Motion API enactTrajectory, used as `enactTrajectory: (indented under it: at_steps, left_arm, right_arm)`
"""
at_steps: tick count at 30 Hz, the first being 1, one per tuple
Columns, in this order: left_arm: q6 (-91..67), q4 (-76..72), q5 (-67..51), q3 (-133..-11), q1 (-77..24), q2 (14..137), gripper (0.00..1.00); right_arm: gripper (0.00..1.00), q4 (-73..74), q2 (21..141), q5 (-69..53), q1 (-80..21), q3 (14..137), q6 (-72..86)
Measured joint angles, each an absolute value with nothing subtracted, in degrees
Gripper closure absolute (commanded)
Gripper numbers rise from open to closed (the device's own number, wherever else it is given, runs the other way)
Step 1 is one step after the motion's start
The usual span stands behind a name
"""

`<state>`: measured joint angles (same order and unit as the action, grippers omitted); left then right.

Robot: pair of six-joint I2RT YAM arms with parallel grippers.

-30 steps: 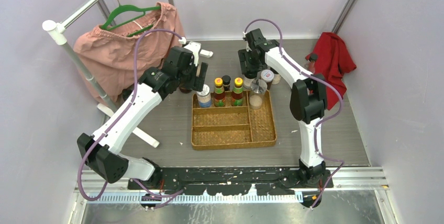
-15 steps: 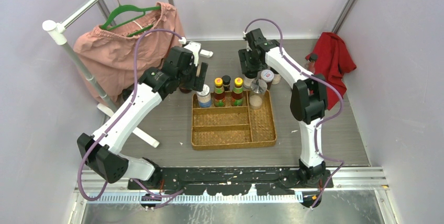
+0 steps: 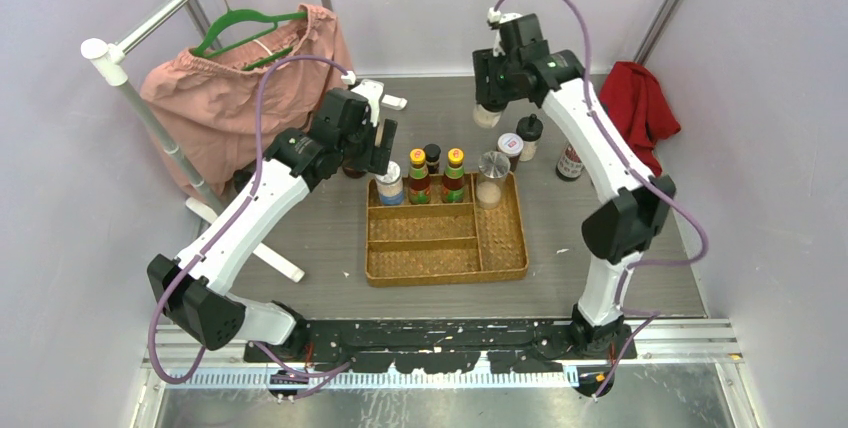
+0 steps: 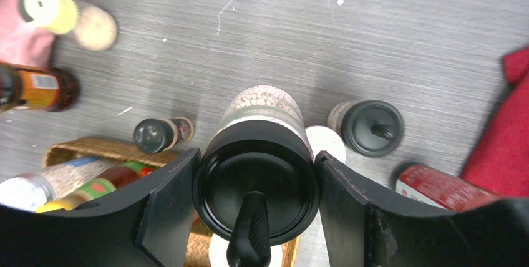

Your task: Organize the condiment bottles

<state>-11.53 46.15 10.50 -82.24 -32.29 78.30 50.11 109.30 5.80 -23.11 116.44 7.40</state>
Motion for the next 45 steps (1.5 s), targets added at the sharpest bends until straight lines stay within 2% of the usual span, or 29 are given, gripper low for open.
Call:
enactTrajectory:
  at_steps: [12, 23, 30, 36, 45]
  left_arm:
    - [-11.55, 46.15, 10.46, -82.24, -32.29, 78.30, 0.20]
    - [-11.55, 46.17, 10.44, -82.26, -32.29, 78.30, 0.21]
    - [-11.53, 46.37, 10.44, -82.35, -32.29, 78.30, 0.21]
    - [-11.53, 46.65, 10.46, -82.39, -32.29, 78.30, 0.21]
    - [-11.55, 47.03, 10.46, -82.39, -32.29, 78.28, 0.21]
  right_arm:
    - [0.46, 63.55, 89.97, 5.32, -25.74, 118.41, 6.61]
    - [0.47, 69.41, 82.39, 5.74, -40.56, 106.08, 7.88]
    - [0.47, 63.77, 79.61, 6.63, -46.87, 92.16, 10.26]
    - [0.47, 53.32, 74.76, 6.98, -49.93, 80.62, 11.11]
    - [0.47, 44.25, 75.81, 8.73, -50.43, 77.76, 10.87]
